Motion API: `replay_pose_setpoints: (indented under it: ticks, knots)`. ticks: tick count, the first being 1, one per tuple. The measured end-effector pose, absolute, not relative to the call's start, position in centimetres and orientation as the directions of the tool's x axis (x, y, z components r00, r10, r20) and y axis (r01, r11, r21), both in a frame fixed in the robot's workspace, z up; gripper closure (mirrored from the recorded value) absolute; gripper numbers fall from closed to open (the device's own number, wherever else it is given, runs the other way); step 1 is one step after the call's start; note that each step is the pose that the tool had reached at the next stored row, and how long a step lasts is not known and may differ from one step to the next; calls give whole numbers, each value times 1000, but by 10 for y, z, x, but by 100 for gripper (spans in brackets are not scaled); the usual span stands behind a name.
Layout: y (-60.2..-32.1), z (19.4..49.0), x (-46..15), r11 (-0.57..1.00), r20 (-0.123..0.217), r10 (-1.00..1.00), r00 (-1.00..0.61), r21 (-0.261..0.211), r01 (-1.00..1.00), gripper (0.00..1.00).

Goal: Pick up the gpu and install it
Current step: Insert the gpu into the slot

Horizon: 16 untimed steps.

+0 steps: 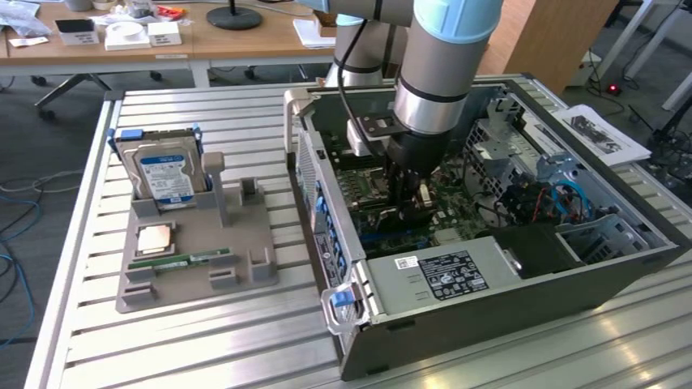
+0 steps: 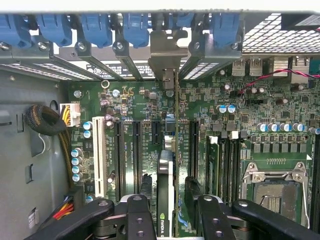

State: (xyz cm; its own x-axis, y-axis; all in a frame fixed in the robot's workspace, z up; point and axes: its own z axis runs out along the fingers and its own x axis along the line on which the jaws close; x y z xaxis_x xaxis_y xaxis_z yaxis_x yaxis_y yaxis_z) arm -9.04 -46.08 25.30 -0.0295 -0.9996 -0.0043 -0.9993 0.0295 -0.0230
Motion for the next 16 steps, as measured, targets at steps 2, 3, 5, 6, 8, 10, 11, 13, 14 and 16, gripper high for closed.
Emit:
replay_pose_setpoints:
  ticks: [2,3,5,6,8,10,11,13,14,16]
  knots:
    - [-461,253,-90,30,-4,-1000,-29,-23,-999,60]
    - [-461,253,-90,30,-4,-1000,-29,-23,-999,60]
    - [-461,253,-90,30,-4,-1000,-29,-23,-999,60]
    - [-461,253,-90,30,-4,-1000,-29,-23,-999,60]
    - [-461,253,-90,30,-4,-1000,-29,-23,-999,62]
    - [-461,253,-90,30,-5,-1000,-29,-23,-999,68]
    - [-461,253,-90,30,-4,-1000,-29,-23,-999,73]
    - [-461,253,-90,30,-4,-1000,-29,-23,-999,73]
    - [-461,253,-90,29,-4,-1000,-29,-23,-999,73]
    - [-461,253,-90,30,-4,-1000,-29,-23,-999,73]
